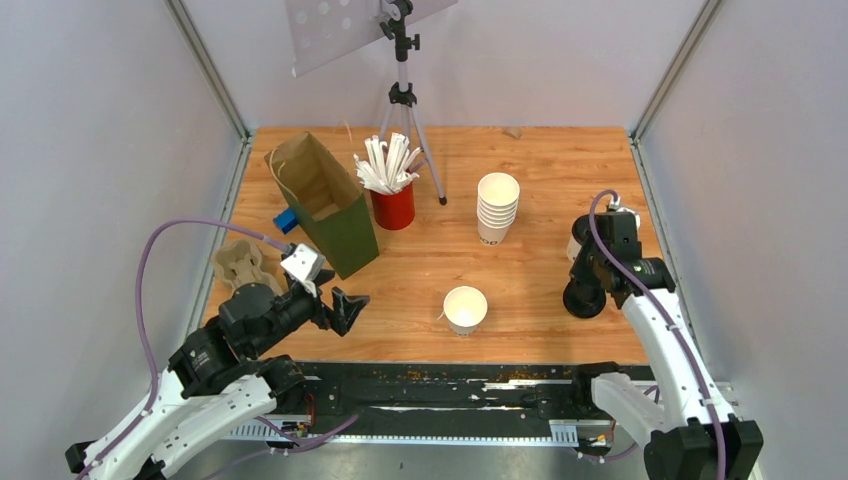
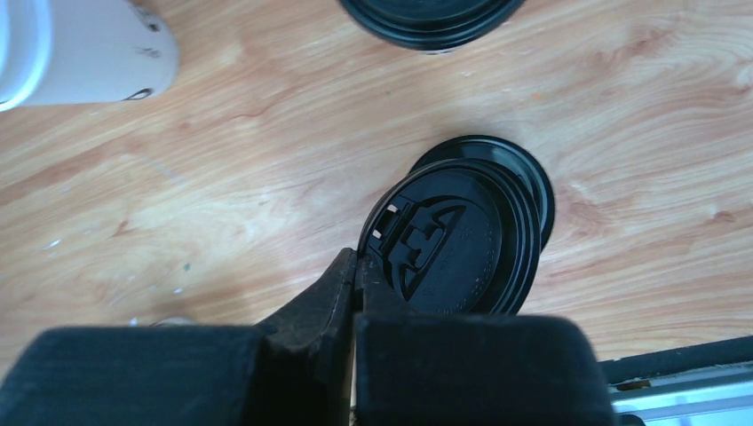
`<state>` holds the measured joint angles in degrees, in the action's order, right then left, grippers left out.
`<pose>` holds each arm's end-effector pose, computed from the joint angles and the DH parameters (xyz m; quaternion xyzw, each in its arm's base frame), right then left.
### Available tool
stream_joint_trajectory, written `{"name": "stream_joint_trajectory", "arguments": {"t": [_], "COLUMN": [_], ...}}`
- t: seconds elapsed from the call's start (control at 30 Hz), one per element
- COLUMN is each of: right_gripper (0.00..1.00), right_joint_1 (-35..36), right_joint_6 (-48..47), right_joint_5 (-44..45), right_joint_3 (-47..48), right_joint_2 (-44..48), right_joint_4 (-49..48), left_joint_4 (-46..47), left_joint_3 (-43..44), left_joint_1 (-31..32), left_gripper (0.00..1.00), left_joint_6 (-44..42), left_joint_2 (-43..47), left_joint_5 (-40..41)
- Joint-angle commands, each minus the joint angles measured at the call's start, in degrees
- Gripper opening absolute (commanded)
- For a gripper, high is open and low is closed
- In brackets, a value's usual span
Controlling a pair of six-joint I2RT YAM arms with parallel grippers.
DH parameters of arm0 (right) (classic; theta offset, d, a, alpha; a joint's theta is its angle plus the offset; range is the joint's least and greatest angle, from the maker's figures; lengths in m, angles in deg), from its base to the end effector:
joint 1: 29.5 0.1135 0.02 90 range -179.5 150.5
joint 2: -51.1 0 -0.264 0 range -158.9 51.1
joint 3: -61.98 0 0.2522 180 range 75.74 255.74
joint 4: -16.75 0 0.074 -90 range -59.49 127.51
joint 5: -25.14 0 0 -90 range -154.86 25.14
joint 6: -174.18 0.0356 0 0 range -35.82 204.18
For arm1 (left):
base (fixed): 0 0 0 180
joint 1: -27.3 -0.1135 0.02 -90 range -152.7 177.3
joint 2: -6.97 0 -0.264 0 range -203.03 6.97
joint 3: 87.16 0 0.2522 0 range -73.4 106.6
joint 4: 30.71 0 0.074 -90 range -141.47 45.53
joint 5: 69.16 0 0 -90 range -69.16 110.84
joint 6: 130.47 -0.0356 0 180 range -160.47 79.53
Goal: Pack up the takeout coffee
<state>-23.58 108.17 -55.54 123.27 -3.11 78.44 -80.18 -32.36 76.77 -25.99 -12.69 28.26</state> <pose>0.1787 0.0127 0.2698 0.1735 0.9339 0.0034 0.3127 0.0578 -0.0605 0.3204 0.1991 0.7636 -0.2808 0.5463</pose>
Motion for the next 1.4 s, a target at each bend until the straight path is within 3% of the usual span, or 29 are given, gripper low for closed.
{"name": "stream_joint_trajectory", "arguments": {"t": [0.0, 0.2, 0.43, 0.6, 0.9, 1.1, 1.37], "right_gripper": [0.00, 0.00, 0.00, 0.00, 0.00, 0.00, 0.00], "right_joint_1": [-0.20, -0.11, 1.04, 2.68, 8.01, 13.36, 15.27], "right_joint_6": [1.45, 4.90, 18.79, 24.46, 35.10, 38.01, 38.91], "right_joint_5": [-7.92, -21.34, -39.83, -45.81, -49.31, -47.89, -47.16], "right_joint_3": [4.69, 10.39, 7.27, 7.03, 4.14, 2.23, 0.61], "right_joint_2": [4.27, 10.86, 18.43, 18.81, 19.51, 19.02, 19.91], "right_joint_4": [3.25, 6.88, -2.89, -7.21, -19.23, -24.04, -25.20], "left_joint_4": [2.49, 7.43, 23.62, 31.84, 48.55, 61.24, 66.12], "left_joint_3": [0.44, 2.59, 1.03, 1.17, 0.71, 0.01, 0.02], "left_joint_1": [0.19, 0.18, 0.18, 1.36, 12.55, 14.85, 16.02], "left_gripper": [1.00, 1.00, 0.98, 0.99, 1.00, 1.00, 1.00], "left_joint_6": [-0.68, -3.79, -6.31, -6.23, -14.31, -19.90, -25.40], "left_joint_2": [-1.12, -3.59, -9.96, -18.11, -28.93, -35.32, -40.55], "left_joint_5": [0.82, -3.45, -14.98, -20.13, -14.16, -17.07, -22.79]}}
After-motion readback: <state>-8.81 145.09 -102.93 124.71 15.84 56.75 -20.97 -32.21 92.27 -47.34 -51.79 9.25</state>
